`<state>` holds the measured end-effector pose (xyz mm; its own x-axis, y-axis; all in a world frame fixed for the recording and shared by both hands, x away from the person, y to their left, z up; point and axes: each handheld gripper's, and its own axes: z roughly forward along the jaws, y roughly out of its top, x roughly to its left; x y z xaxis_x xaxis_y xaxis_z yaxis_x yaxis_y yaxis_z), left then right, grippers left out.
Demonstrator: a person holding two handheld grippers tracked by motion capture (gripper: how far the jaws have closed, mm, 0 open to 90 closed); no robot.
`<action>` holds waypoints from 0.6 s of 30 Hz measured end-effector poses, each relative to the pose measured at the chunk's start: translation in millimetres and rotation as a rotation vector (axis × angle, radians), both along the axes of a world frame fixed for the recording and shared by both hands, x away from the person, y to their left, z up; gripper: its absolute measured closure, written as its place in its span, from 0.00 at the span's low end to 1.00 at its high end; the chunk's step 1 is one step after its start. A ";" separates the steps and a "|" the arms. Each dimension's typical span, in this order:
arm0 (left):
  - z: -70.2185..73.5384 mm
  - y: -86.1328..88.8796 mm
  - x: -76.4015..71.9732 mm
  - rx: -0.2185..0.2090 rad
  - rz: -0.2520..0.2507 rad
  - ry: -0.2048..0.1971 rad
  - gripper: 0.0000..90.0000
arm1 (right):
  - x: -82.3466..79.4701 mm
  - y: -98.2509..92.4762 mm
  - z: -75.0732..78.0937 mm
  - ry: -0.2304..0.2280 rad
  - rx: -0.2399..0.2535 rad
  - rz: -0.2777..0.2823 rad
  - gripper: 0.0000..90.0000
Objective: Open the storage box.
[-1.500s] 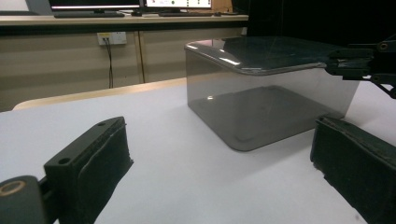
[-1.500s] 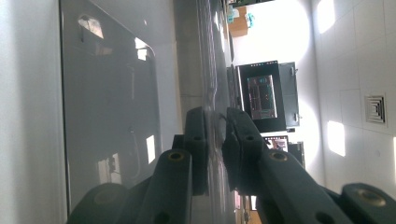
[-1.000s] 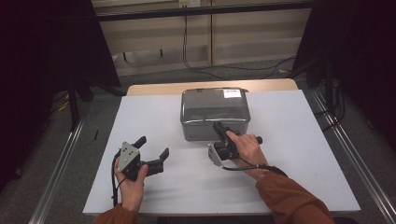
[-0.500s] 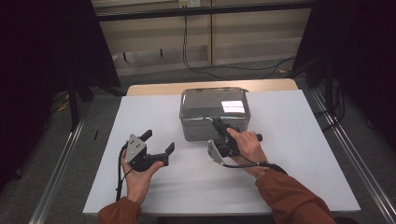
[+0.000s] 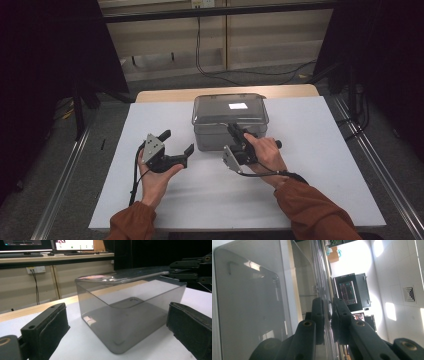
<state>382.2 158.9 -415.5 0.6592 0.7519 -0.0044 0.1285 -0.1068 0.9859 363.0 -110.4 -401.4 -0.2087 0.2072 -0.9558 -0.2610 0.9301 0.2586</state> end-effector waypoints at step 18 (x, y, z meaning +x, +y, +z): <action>0.7 -18.3 48.1 0.028 0.010 -0.045 0.07 | 6.1 1.0 13.3 -0.006 0.014 -0.001 0.90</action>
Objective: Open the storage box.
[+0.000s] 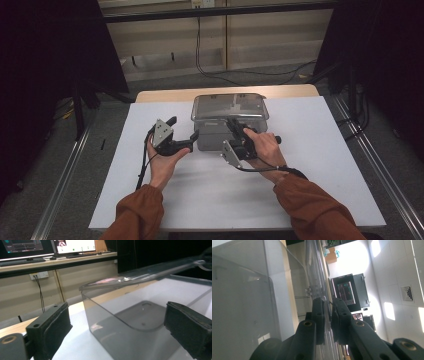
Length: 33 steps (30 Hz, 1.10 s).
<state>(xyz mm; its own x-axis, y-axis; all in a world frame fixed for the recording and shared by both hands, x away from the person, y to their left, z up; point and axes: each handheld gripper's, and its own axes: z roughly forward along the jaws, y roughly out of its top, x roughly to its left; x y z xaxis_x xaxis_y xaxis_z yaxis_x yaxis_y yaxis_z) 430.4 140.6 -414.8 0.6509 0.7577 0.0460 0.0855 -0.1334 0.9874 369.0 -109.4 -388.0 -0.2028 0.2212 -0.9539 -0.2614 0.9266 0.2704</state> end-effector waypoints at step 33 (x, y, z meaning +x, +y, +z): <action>3.8 -22.4 16.6 0.081 -0.056 -0.145 0.52 | -0.9 -2.6 -2.8 0.025 0.045 0.009 0.88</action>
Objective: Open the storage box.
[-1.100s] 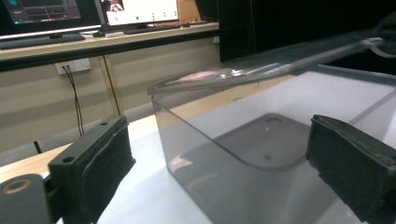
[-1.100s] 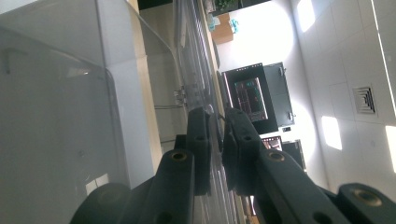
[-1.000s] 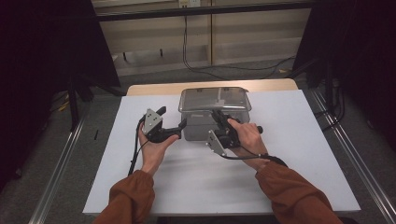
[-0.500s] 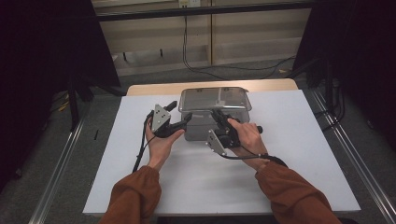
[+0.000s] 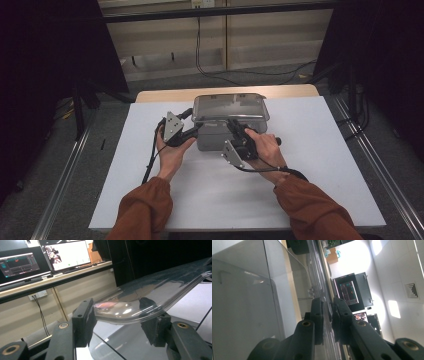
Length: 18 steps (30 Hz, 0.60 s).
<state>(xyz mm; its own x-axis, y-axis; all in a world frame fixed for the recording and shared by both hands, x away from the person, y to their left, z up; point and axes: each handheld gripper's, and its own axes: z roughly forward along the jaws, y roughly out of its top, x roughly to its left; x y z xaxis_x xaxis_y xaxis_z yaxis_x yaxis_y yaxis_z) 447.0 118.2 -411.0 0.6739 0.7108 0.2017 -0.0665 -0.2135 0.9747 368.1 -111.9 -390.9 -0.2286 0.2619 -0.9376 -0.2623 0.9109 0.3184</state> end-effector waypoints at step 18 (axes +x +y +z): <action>0.8 0.7 1.3 -0.008 0.006 0.012 0.54 | 4.1 -25.7 -3.9 0.121 0.287 -0.037 0.28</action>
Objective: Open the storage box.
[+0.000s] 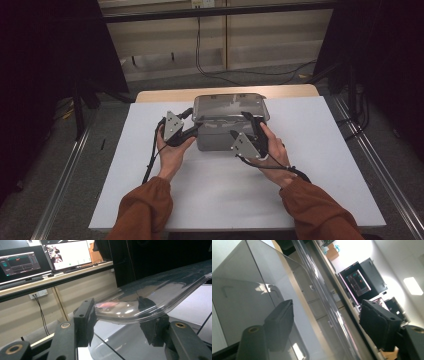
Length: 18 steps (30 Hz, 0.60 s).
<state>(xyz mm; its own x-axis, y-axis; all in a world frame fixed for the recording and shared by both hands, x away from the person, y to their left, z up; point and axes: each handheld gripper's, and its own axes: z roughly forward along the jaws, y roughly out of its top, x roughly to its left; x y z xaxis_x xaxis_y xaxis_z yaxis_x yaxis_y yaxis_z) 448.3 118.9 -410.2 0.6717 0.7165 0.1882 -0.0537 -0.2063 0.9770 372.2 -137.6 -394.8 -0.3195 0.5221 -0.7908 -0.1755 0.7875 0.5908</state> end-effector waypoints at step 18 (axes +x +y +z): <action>-1.6 -0.9 1.3 -0.003 0.007 0.015 0.54 | 16.3 -51.1 -1.3 0.271 0.360 -0.032 0.02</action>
<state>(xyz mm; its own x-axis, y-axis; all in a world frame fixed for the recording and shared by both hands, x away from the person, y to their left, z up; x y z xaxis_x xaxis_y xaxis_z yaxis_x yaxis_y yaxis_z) 449.6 118.0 -411.9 0.6695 0.7217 0.1759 -0.0373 -0.2039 0.9783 388.6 -188.7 -396.1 -0.4690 0.7618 -0.4470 0.0447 0.5259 0.8494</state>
